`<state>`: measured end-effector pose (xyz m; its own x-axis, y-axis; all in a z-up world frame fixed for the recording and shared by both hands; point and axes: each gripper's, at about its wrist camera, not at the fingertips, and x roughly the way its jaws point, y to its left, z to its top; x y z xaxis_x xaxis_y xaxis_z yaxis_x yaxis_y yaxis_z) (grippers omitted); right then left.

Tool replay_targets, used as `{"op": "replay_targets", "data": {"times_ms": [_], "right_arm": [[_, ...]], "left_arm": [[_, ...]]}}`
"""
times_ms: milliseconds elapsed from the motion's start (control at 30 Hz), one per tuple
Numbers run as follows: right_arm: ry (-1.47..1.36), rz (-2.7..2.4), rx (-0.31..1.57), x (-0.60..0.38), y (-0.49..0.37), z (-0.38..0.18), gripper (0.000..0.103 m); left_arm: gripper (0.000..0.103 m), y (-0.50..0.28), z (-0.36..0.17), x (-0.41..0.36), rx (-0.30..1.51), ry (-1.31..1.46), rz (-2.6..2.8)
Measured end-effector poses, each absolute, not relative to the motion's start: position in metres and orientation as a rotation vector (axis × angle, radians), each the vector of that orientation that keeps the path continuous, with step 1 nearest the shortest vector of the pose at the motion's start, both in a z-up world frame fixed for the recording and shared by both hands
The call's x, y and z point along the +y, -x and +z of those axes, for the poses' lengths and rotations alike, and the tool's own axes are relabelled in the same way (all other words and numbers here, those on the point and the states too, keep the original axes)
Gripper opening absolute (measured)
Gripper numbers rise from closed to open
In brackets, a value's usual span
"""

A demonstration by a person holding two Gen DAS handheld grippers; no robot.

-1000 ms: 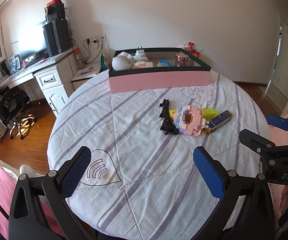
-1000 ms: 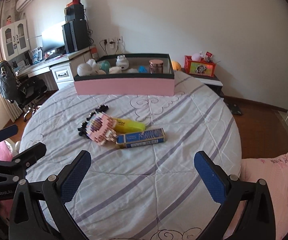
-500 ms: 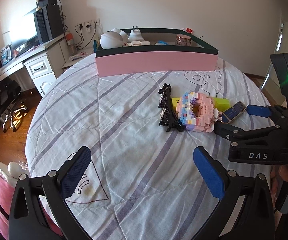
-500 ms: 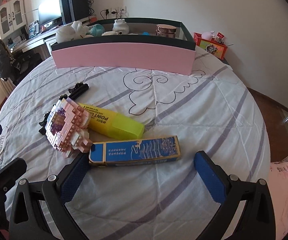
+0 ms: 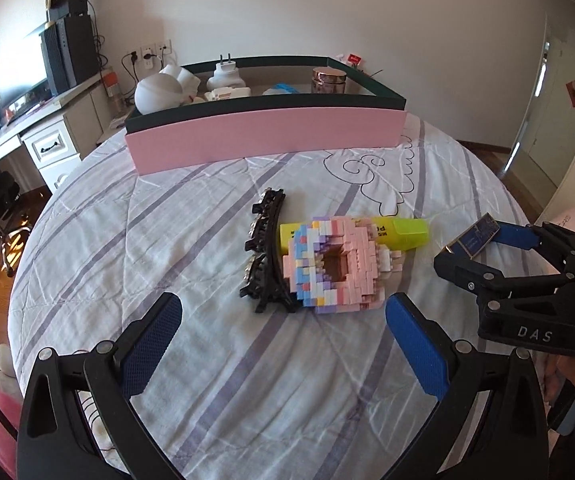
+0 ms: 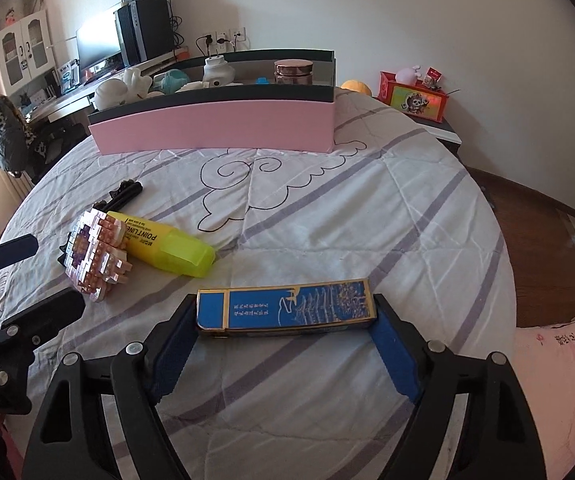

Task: Organize rigid objects
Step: 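Grasp the pink block toy with the left gripper while the right grasps the blue box, then carry the pink block toy and blue box into the pink box and open both grippers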

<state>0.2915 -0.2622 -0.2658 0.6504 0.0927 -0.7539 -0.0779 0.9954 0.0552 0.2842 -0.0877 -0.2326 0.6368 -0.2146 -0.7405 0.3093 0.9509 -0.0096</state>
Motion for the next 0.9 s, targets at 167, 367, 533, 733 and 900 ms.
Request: {"op": "replay_targets", "data": {"times_ms": [167, 367, 533, 733, 900], "right_arm": [[-0.024, 0.095, 0.841, -0.265, -0.292, -0.267, 0.083], [-0.026, 0.084, 0.841, -0.273, -0.297, -0.266, 0.084], [-0.031, 0.108, 0.839, -0.278, -0.298, -0.267, 0.086], [-0.012, 0.089, 0.854, -0.275, -0.304, -0.268, 0.088], [0.029, 0.081, 0.872, -0.268, -0.311, -0.269, 0.090]], "left_arm": [[0.101, -0.290, -0.234, -0.114, 0.800, -0.225, -0.272], [0.093, -0.308, -0.241, -0.119, 0.870, -0.204, -0.311], [0.086, -0.316, -0.245, -0.122, 0.891, -0.204, -0.316], [0.085, -0.316, -0.242, -0.119, 0.873, -0.186, -0.317], [0.081, -0.311, -0.236, -0.117, 0.842, -0.184, -0.311]]}}
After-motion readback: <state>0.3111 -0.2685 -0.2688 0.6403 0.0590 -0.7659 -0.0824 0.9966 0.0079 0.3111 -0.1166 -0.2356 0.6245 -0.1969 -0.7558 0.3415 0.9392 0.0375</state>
